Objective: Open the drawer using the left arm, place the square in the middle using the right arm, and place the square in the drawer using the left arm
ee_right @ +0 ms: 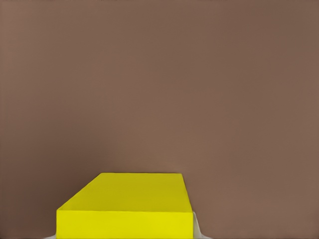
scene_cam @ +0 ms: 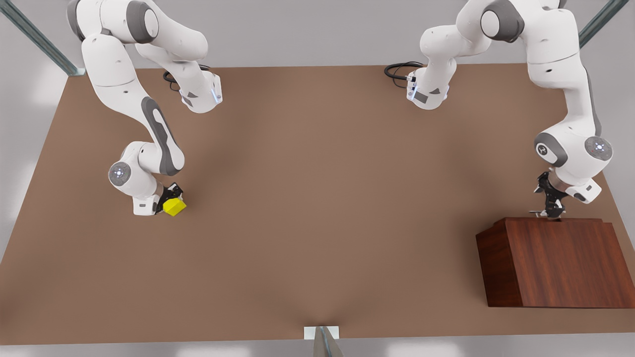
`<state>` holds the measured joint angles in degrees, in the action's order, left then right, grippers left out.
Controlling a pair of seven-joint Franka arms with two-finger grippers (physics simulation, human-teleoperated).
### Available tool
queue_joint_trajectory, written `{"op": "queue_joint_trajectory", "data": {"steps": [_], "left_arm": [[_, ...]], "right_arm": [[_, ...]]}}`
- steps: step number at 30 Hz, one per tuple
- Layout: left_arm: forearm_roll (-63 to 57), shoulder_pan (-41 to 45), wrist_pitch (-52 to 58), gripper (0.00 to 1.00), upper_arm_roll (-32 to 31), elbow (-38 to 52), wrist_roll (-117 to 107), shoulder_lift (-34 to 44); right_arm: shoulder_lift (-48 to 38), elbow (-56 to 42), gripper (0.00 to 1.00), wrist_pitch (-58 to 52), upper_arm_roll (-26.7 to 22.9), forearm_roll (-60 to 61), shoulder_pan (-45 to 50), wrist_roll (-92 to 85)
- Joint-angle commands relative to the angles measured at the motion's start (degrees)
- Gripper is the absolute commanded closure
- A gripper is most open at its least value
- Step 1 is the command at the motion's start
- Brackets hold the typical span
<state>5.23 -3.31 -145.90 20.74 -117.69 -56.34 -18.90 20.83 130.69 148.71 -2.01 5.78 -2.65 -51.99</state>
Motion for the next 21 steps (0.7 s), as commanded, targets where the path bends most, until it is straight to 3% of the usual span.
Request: {"op": "queue_joint_trajectory", "data": {"steps": [1, 4, 10, 17, 21], "left_arm": [[-0.2, 0.0, 0.0, 0.00, 0.0, 0.0, 0.0, 0.0], [-0.2, 0.0, 0.8, 0.00, 0.0, 0.1, 0.0, 0.4], [-0.1, 0.0, 0.8, 0.00, 0.2, -0.1, 0.2, 0.4], [-0.2, -0.6, 1.2, 0.00, 0.3, -0.4, 0.2, 0.8], [-0.2, -0.6, 2.6, 0.00, 0.3, -0.4, 0.0, 1.3]], "right_arm": [[0.0, 0.0, 0.35, 0.0, 0.1, -0.1, 0.0, 0.0], [-2.3, -1.3, 0.35, -2.7, 0.9, -0.1, 3.0, 5.0], [-1.0, -11.8, 0.35, -6.9, 6.1, 0.0, 20.8, 47.8], [25.7, -53.1, 0.35, -14.6, 5.9, -0.9, 41.6, 98.6], [37.1, -67.1, 0.35, -14.7, 0.5, -1.0, 50.0, 115.9]]}}
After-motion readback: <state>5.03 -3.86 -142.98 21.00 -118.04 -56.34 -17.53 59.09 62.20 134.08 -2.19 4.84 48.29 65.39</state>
